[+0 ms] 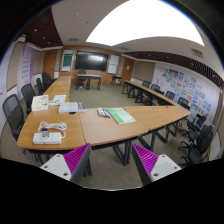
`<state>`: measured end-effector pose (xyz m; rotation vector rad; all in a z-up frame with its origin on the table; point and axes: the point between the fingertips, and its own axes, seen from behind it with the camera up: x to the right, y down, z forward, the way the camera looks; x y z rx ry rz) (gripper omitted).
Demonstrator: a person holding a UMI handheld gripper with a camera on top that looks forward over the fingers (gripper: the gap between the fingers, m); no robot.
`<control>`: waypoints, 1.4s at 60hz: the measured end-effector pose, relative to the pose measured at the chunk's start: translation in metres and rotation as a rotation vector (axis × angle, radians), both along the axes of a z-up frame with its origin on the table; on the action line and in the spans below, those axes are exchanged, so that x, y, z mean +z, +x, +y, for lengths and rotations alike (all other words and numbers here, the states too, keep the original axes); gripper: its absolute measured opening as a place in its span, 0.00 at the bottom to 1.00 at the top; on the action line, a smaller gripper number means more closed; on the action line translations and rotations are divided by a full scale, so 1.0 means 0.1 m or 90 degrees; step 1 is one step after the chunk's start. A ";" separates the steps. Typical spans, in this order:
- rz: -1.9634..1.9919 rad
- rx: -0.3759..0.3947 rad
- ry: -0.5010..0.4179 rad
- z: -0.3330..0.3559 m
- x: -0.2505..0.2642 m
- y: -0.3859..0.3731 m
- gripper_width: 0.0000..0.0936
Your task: Unplug charger
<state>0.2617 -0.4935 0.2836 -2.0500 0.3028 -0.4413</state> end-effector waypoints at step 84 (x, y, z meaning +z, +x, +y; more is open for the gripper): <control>0.113 0.222 -0.025 3.55 -2.54 -2.97 0.38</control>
